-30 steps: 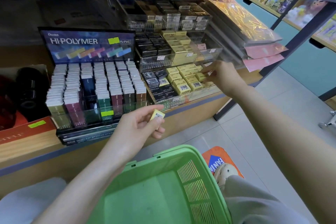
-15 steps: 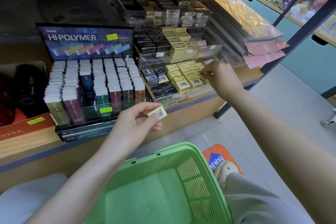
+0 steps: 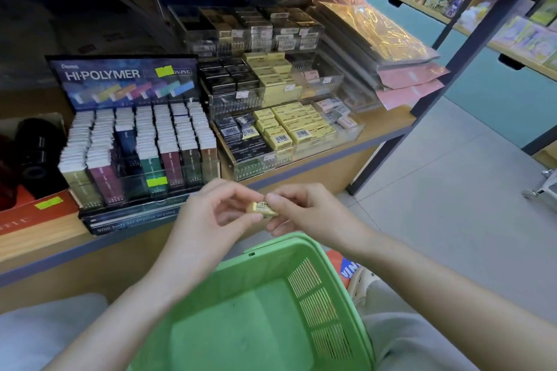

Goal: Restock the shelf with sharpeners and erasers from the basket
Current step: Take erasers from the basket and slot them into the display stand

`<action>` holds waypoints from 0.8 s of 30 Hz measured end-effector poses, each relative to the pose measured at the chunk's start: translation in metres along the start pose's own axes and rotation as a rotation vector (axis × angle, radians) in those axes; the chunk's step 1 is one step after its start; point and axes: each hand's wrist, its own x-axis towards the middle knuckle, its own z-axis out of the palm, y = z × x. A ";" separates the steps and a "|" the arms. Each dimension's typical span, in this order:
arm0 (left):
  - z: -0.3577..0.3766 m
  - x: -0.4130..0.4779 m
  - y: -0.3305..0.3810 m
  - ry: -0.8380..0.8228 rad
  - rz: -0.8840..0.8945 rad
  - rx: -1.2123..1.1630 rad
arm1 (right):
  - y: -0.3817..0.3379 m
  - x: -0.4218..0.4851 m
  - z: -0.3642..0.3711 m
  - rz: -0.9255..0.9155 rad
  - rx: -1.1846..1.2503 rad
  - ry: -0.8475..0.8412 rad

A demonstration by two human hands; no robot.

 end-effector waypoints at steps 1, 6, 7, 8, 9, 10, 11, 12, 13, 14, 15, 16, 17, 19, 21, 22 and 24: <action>0.001 -0.002 -0.001 -0.025 0.021 0.015 | 0.001 -0.003 -0.005 -0.013 0.037 -0.025; 0.012 0.020 0.004 -0.074 0.191 0.352 | 0.006 -0.004 -0.045 -0.058 0.020 0.244; 0.014 0.030 0.006 -0.079 0.215 0.411 | 0.008 -0.001 -0.057 -0.067 -0.034 0.325; 0.017 0.042 0.008 -0.082 0.233 0.470 | 0.011 0.005 -0.069 -0.070 -0.086 0.401; 0.020 0.054 0.009 -0.082 0.248 0.536 | 0.014 0.011 -0.081 -0.065 -0.126 0.469; 0.023 0.067 0.010 -0.081 0.264 0.607 | 0.017 0.019 -0.091 -0.063 -0.152 0.533; 0.026 0.078 0.009 -0.084 0.280 0.675 | 0.019 0.028 -0.101 -0.064 -0.179 0.595; 0.029 0.088 0.006 -0.091 0.291 0.742 | 0.020 0.037 -0.108 -0.067 -0.214 0.649; 0.032 0.097 0.003 -0.100 0.299 0.806 | 0.022 0.046 -0.114 -0.070 -0.258 0.688; 0.036 0.103 0.000 -0.112 0.302 0.865 | 0.023 0.055 -0.118 -0.072 -0.306 0.717; 0.039 0.108 -0.004 -0.124 0.302 0.913 | 0.025 0.063 -0.121 -0.073 -0.356 0.739; 0.041 0.111 -0.008 -0.139 0.299 0.951 | 0.027 0.071 -0.122 -0.077 -0.407 0.755; 0.044 0.113 -0.012 -0.155 0.297 0.984 | 0.029 0.079 -0.123 -0.084 -0.453 0.761; 0.049 0.114 -0.019 -0.173 0.301 1.045 | 0.032 0.090 -0.121 -0.080 -0.510 0.719; 0.051 0.115 -0.022 -0.160 0.319 1.083 | 0.034 0.096 -0.120 -0.049 -0.522 0.641; 0.052 0.115 -0.023 -0.151 0.329 1.093 | 0.033 0.098 -0.121 -0.042 -0.525 0.610; 0.052 0.115 -0.023 -0.145 0.347 1.103 | 0.032 0.100 -0.126 -0.040 -0.524 0.568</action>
